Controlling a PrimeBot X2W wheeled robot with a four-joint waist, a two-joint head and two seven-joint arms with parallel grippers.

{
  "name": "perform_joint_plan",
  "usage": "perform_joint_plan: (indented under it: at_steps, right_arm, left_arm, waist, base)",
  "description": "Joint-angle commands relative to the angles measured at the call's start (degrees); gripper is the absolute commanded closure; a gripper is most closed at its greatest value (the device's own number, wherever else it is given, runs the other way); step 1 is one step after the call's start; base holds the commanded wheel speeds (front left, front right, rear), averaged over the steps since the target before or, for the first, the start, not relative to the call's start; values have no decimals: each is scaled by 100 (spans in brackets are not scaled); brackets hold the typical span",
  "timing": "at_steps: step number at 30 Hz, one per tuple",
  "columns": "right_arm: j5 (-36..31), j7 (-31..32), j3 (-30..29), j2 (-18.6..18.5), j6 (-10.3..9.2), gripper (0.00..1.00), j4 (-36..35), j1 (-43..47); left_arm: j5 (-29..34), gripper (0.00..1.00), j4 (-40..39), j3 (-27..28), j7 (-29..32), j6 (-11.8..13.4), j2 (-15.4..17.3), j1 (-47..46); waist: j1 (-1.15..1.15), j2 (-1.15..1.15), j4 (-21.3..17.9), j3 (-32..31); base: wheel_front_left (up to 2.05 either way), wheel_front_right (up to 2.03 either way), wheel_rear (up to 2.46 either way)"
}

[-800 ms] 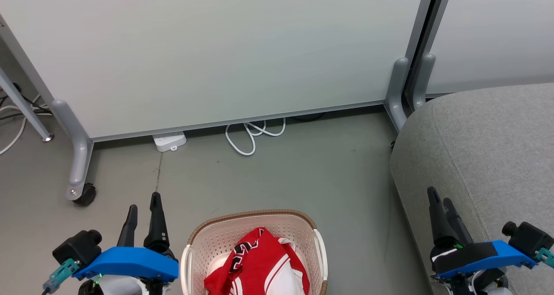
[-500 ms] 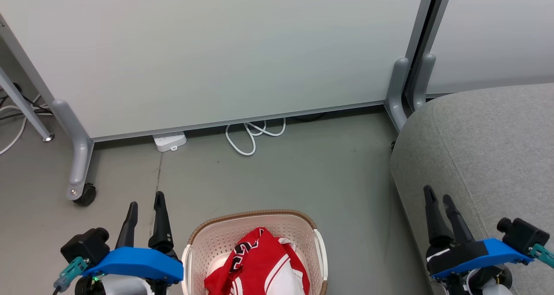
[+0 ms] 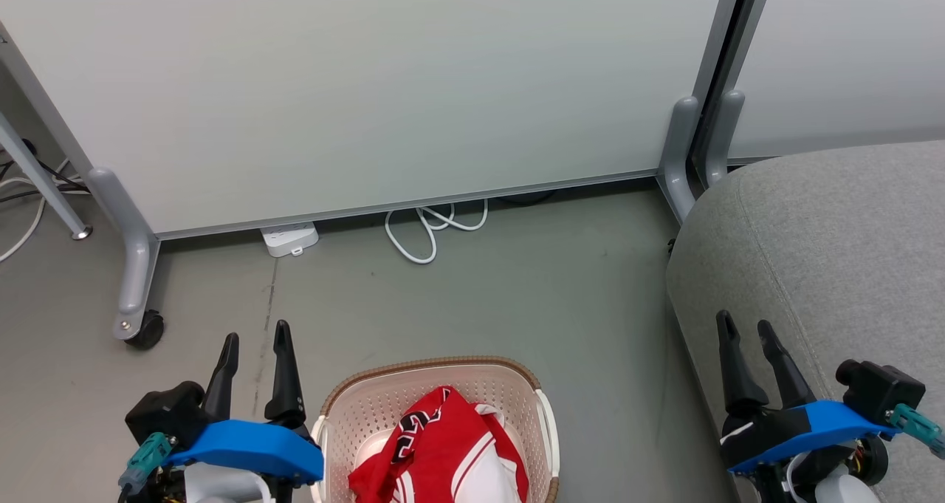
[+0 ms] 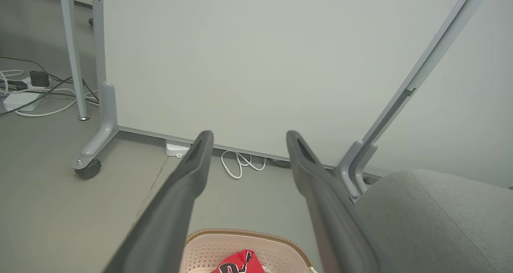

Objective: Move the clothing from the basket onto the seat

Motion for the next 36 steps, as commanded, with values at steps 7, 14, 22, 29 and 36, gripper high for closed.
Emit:
perform_joint_plan:
  at_steps: [7,14,22,29,36]
  right_arm:
    - [-532,-109,9,-45,10,0,8,-125]
    - [-889,-172,30,-46,11,0,41,-141]
    - [-1334,-238,-3,-48,12,0,38,-150]
    - [-1697,-264,-15,-50,13,0,11,-158]
    - [-1994,-307,-6,-51,13,0,9,-157]
  left_arm:
    - [464,0,17,-43,-136,50,10,-141]
    - [764,0,70,-73,-231,25,-13,-139]
    - [1094,0,104,-64,-327,21,-43,-125]
    - [1428,0,159,-100,-412,20,-58,-146]
    - [1763,0,187,-132,-478,55,-72,-171]
  waist:
    - [0,0,3,-2]
    - [0,0,10,-13]
    - [0,0,10,-22]
    - [0,0,8,-6]
    - [0,0,10,14]
  base:
    - [0,0,0]
    - [0,0,0]
    - [0,0,0]
    - [0,0,0]
    - [0,0,0]
